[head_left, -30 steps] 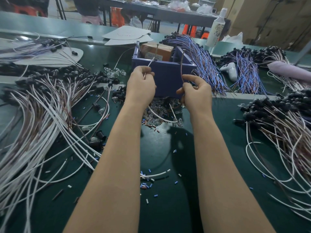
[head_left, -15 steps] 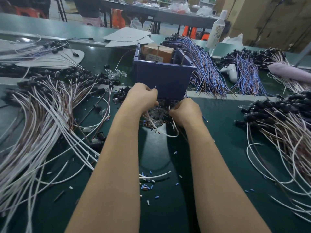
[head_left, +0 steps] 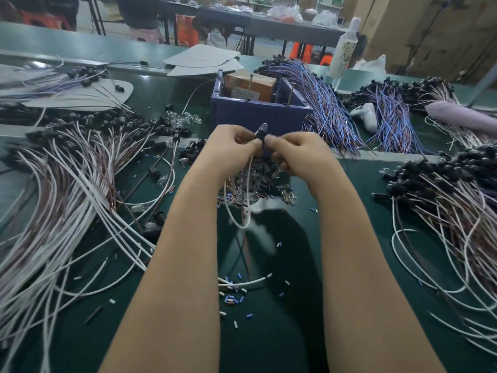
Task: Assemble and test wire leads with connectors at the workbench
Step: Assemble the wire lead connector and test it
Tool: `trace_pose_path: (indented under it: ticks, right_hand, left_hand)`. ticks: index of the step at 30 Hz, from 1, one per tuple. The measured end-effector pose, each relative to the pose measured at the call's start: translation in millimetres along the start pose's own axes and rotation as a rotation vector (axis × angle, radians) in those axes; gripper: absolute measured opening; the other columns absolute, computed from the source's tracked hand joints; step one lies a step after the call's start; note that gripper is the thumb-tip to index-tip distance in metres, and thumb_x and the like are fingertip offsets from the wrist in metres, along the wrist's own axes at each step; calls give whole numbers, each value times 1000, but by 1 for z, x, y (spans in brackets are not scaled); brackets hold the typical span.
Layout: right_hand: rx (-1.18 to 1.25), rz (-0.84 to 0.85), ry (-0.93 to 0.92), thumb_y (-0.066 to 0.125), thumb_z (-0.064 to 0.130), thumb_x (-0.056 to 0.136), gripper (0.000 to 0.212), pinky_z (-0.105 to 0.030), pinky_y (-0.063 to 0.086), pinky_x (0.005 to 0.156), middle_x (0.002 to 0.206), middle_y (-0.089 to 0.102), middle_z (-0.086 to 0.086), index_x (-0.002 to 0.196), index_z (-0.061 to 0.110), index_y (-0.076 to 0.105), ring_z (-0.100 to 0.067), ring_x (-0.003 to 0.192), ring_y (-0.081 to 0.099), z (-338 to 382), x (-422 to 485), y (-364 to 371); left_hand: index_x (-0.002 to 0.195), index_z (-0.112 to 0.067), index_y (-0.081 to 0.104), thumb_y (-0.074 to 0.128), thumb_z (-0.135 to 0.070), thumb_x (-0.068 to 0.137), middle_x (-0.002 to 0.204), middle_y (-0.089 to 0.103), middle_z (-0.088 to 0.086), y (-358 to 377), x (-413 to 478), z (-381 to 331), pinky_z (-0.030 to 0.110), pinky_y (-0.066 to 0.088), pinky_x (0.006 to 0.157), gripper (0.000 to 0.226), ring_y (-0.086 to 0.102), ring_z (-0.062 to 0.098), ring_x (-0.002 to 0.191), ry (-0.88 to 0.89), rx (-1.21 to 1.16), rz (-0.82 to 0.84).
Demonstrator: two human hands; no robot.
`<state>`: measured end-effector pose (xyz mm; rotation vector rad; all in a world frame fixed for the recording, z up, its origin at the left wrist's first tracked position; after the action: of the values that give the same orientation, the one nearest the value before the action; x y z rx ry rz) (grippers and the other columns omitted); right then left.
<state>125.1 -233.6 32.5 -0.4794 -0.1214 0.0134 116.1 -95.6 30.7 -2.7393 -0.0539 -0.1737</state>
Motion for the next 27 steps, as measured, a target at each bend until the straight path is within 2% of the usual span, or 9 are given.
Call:
trace_pose_path:
  ticks: [4, 6, 9, 13, 15, 17, 20, 24, 27]
  right_hand:
    - [257, -88, -36, 62, 28, 91, 15, -17, 42, 52, 62, 61, 7, 79, 19, 66, 1, 47, 52, 2, 0, -5]
    - [310, -54, -56, 60, 21, 92, 18, -15, 41, 49, 60, 60, 4, 78, 13, 67, 0, 46, 53, 4, 1, 0]
    - [466, -31, -11, 53, 17, 97, 25, -20, 38, 51, 63, 55, -3, 76, 8, 63, -14, 53, 51, -1, 4, 1]
    - [752, -200, 151, 50, 13, 98, 27, -16, 31, 45, 54, 48, 4, 74, 6, 59, -5, 43, 38, -28, 5, -19]
    - [521, -241, 150, 54, 7, 93, 23, -15, 33, 42, 51, 53, 5, 70, 7, 59, -5, 44, 40, -33, 4, -23]
    - [185, -145, 153, 52, 2, 85, 21, -17, 39, 44, 53, 59, 4, 67, 10, 60, -8, 46, 45, -29, 5, -11]
    - [-186, 18, 165, 50, 2, 83, 20, -32, 53, 65, 75, 65, -4, 76, 15, 64, -17, 67, 57, -30, 2, 12]
    - [-399, 65, 89, 59, 9, 86, 22, -26, 45, 69, 90, 61, -1, 104, 17, 69, -18, 82, 58, -20, -2, 18]
    - [-508, 177, 85, 65, 15, 86, 13, -25, 42, 68, 89, 62, 1, 96, 21, 70, -16, 80, 57, -13, -5, 24]
  left_hand:
    - [79, -27, 65, 58, -21, 89, 77, 68, -6, 3, -2, -7, 12, 38, 46, 14, 51, -7, 50, 26, 43, 74]
    - [82, -26, 68, 58, -25, 91, 72, 66, -7, 5, -3, -11, 7, 34, 41, 13, 48, -8, 42, 50, 40, 90]
    - [92, -19, 72, 60, -29, 92, 69, 66, -10, 3, -8, -17, 7, 36, 47, 15, 51, -10, 47, 91, 0, 100]
    - [88, -21, 70, 64, -27, 90, 69, 68, -10, -10, -11, -26, 5, 40, 53, 9, 53, -10, 52, 132, -70, 58]
    - [88, -20, 69, 63, -27, 90, 71, 68, -10, -21, -9, -26, 10, 43, 58, 9, 52, -10, 52, 128, -92, -55]
    - [92, -17, 67, 63, -23, 91, 72, 67, -7, -23, -8, -23, 17, 45, 64, 7, 51, -6, 54, 97, -115, -95]
    - [101, -15, 62, 62, -15, 91, 77, 66, -1, -18, -8, -19, 27, 52, 75, 10, 57, 3, 62, 49, -97, -47]
    - [91, -20, 60, 63, -7, 88, 78, 67, 0, -17, -8, -19, 41, 52, 93, 14, 66, 18, 84, 40, -68, -26]
    - [93, -17, 63, 65, -6, 85, 90, 71, 5, -16, -9, -19, 43, 51, 93, 13, 67, 23, 94, 34, -34, -9]
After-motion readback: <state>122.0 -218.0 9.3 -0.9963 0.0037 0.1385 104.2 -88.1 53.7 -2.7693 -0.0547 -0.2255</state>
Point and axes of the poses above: each hand's wrist, its own x-axis towards the middle knuckle, its own y-axis out of the palm, z = x × y, the point moved 6 cm from there along x, towards the middle knuckle
